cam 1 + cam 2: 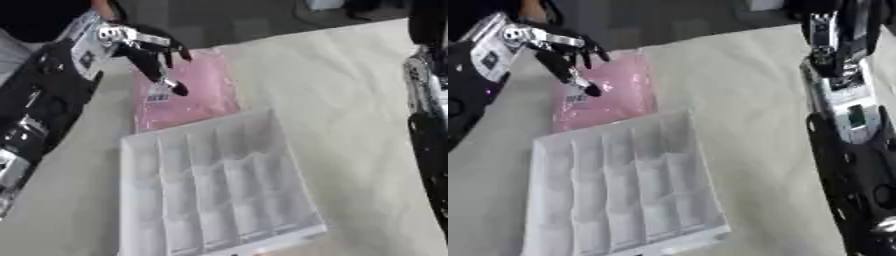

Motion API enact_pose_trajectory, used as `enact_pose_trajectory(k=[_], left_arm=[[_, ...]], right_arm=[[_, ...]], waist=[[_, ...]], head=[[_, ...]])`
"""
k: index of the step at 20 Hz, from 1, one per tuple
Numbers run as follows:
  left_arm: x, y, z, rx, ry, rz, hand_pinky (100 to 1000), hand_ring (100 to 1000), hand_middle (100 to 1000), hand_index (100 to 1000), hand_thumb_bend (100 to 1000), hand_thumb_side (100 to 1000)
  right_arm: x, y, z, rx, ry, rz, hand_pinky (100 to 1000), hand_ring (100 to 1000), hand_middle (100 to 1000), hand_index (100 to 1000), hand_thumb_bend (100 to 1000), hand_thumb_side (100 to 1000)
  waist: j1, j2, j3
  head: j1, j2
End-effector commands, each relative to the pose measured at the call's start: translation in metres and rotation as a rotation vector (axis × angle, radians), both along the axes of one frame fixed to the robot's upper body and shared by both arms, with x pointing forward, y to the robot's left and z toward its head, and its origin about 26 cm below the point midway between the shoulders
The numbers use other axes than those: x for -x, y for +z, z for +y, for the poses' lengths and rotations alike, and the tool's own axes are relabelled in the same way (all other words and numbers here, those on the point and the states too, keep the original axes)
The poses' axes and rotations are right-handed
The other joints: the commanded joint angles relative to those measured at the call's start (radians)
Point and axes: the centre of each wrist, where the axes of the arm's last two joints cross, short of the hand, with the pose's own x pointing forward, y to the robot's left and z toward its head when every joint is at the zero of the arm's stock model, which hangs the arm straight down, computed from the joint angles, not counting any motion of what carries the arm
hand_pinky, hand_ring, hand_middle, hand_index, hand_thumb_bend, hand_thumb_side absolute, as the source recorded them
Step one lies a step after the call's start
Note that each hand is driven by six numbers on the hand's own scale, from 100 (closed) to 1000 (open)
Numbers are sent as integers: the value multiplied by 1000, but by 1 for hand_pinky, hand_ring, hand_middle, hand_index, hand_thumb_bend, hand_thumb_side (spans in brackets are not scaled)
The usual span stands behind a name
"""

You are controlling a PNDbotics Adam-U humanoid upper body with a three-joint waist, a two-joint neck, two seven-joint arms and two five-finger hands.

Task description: Pick up objects on the table and place them in the box.

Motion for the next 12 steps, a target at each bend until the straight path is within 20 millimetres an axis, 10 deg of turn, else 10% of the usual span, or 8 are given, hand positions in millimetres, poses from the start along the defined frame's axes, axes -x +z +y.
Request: enact_pose_trajectory(k=[1,12], left_arm=[[-3,8,5,-109,-93,30,621,758,887,939,686,684],[-4,-28,28,-227,-62,89,642,776,894,949,720,753]], right_arm=[[3,8,-2,6,0,-31,439,644,784,669,100,646],[4,9,-3,4,-2,-27,438,644,784,668,100,645]], waist=[[-1,-24,-2],[1,-21,-4]], head=[[-10,-3],[-13,-3]])
